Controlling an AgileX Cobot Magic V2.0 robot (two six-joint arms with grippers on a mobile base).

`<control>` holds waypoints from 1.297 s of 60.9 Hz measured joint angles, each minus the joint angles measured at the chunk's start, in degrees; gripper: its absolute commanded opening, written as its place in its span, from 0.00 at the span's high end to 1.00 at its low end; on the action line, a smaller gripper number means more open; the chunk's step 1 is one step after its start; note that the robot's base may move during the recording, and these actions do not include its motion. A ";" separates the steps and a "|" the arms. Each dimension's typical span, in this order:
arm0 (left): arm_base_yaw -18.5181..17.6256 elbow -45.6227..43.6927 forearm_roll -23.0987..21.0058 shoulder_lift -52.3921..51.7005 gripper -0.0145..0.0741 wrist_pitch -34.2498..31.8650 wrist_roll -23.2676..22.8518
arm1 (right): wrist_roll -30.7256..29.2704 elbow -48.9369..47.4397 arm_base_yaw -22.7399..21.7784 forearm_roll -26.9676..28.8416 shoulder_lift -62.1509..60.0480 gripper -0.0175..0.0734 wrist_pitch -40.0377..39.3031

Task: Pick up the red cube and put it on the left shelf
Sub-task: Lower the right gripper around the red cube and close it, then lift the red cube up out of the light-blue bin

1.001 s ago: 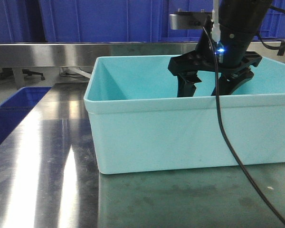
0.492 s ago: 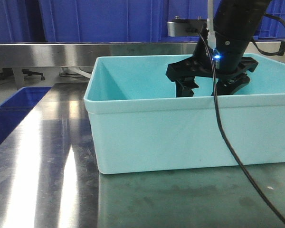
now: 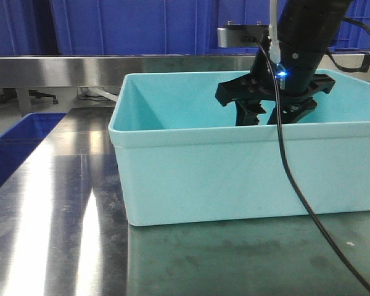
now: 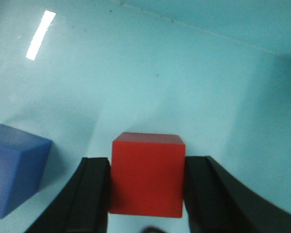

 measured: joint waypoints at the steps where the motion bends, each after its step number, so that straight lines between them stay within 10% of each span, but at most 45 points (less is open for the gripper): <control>1: 0.00 0.00 0.00 0.00 0.72 0.00 0.00 | 0.00 0.00 0.00 0.00 0.00 0.66 0.00; 43: 0.00 0.00 0.00 0.00 0.72 0.00 0.00 | 0.00 -2.09 -2.29 -3.45 -22.65 0.75 -9.42; 79: 0.00 0.00 0.00 0.00 0.72 0.00 0.00 | 0.00 28.87 -7.59 -3.65 -62.61 0.75 -17.82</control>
